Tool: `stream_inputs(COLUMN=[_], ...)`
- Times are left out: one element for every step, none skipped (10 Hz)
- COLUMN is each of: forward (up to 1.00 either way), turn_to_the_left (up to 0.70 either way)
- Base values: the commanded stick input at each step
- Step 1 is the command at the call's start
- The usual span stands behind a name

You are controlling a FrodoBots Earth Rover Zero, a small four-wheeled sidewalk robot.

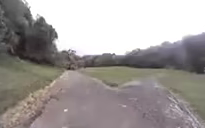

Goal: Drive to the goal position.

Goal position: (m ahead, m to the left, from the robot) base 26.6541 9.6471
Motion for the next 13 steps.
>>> stream_inputs(forward=[0.85, 0.85, 0.85, 0.85, 0.0, 0.0, 0.0, 0.0, 0.0, 0.0, 0.0, 0.0, 0.0], turn_to_the_left=[0.27, 0.27, 0.27, 0.27, 0.0, 0.0, 0.0, 0.0, 0.0, 0.0, 0.0, 0.0, 0.0])
